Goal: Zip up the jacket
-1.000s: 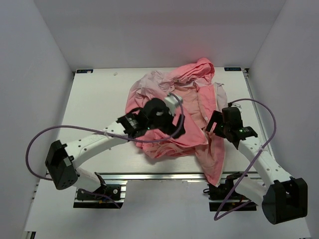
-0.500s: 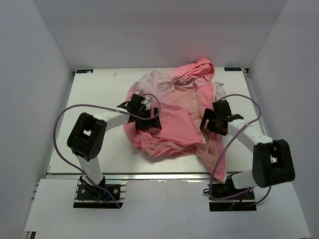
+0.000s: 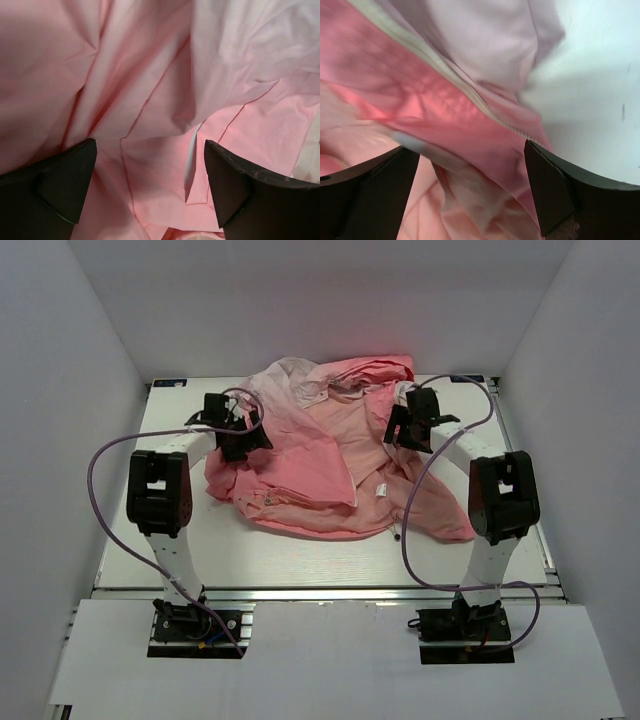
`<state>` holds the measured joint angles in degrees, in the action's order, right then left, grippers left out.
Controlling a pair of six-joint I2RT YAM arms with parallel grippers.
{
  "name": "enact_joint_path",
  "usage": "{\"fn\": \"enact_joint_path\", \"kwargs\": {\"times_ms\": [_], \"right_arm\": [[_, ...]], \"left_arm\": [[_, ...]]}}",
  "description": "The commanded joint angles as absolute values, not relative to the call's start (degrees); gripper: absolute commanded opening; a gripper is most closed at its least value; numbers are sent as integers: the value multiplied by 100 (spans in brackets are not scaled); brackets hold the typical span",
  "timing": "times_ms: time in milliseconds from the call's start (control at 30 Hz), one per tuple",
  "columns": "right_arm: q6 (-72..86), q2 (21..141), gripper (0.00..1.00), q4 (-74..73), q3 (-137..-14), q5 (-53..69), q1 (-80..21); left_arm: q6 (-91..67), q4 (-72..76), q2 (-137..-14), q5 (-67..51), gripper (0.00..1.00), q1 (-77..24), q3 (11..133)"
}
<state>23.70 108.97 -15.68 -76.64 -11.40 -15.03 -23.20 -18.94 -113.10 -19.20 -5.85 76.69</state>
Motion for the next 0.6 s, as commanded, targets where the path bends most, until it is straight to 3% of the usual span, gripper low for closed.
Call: {"fn": "enact_joint_path", "kwargs": {"times_ms": [0, 433, 567], "right_arm": [[2066, 10601, 89, -1511, -8174, -1152, -1512], [2803, 6446, 89, -3496, -4888, -1450, -590], [2856, 6310, 89, -3235, -4413, -952, -457]], "left_arm": [[-2031, -2284, -10961, -1547, 98, -475, 8391], [-2548, -1907, -8711, -2328, 98, -492, 7023], [-2848, -1241, -8324, -3040, 98, -501, 6453]]}}
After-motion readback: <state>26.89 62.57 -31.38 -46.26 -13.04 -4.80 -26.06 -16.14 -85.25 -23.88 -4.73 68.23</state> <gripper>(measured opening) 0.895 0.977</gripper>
